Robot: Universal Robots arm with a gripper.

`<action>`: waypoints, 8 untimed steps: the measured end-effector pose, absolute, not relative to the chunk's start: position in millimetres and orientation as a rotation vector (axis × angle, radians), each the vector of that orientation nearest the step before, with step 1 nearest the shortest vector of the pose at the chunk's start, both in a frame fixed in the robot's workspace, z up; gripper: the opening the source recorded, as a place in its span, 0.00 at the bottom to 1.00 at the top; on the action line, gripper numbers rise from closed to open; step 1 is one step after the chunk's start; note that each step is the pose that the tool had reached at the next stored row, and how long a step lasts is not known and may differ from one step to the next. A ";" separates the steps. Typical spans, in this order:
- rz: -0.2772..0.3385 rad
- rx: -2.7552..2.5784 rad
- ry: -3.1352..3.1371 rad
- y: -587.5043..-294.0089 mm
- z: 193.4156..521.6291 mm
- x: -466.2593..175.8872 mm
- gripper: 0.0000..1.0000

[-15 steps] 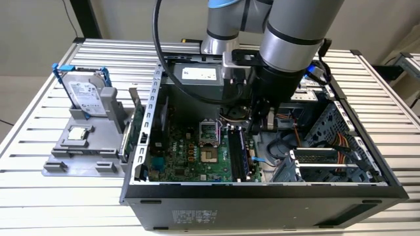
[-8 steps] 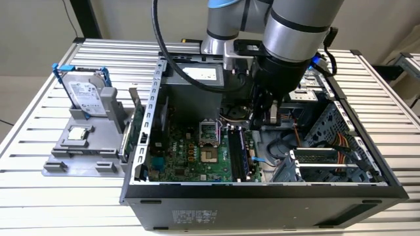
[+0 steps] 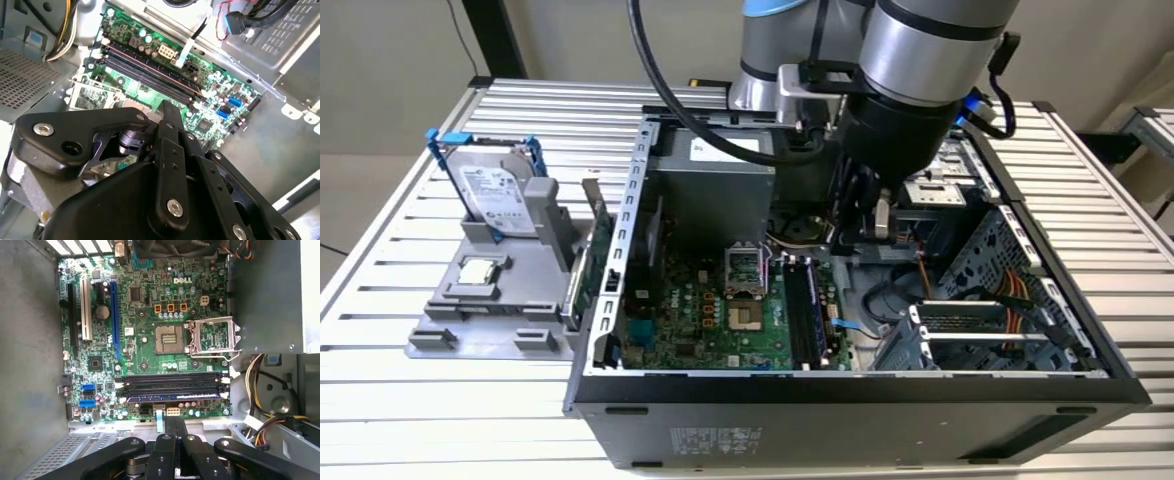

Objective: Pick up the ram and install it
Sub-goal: 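Press down the ram until it locks into place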

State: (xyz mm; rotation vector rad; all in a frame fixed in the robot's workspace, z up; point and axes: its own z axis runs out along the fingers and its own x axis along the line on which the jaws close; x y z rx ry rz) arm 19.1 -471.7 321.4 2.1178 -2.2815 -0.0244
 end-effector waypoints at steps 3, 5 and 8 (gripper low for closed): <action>-0.024 2.118 -2.282 -471.7 321.3 19.1 0.00; -0.024 2.118 -2.281 -471.7 321.4 19.1 0.00; -0.024 2.118 -2.281 -471.7 321.4 19.1 0.00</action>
